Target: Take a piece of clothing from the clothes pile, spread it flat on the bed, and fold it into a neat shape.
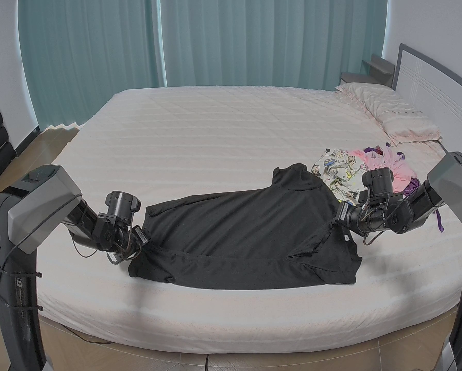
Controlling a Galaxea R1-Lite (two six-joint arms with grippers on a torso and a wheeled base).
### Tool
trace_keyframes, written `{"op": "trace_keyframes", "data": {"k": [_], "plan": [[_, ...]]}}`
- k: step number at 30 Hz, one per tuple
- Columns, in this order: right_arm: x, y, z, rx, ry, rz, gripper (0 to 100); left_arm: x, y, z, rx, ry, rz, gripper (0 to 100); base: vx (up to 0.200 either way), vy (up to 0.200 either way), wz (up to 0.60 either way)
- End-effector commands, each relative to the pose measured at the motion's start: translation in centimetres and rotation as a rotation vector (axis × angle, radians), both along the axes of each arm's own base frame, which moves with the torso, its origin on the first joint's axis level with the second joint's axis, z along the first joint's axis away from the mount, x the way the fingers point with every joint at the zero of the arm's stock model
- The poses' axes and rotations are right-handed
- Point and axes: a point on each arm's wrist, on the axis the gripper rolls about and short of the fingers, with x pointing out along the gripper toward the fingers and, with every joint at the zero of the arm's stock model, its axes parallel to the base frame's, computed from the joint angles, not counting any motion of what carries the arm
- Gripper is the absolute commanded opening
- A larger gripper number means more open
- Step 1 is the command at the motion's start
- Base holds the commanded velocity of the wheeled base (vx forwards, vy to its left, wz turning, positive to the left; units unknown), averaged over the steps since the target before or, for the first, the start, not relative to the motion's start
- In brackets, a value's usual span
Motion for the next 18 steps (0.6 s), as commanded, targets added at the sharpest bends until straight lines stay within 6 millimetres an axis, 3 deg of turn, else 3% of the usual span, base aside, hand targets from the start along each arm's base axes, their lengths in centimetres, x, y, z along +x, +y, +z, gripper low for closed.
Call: {"op": "trace_keyframes", "data": {"k": [1, 6, 11, 18], "plan": [[-0.3, 0.0, 0.7, 0.011, -0.008, -0.006, 0, -0.6, 1.3, 1.6, -0.006, -0.019, 0.028, 100, 0.0, 0.0, 0.0], [-1.2, -0.1, 1.2, 0.011, 0.0, -0.007, 0, -1.5, 2.1, 2.6, -0.033, -0.022, 0.029, 100, 0.0, 0.0, 0.0], [-4.0, -0.5, 2.3, 0.008, 0.03, 0.006, 0, -3.4, 3.3, 2.6, -0.06, 0.021, 0.034, 100, 0.0, 0.0, 0.0], [-7.3, -1.2, 1.8, -0.031, 0.1, 0.033, 0, -3.9, 3.4, 2.5, -0.111, 0.032, 0.054, 100, 0.0, 0.0, 0.0]]}}
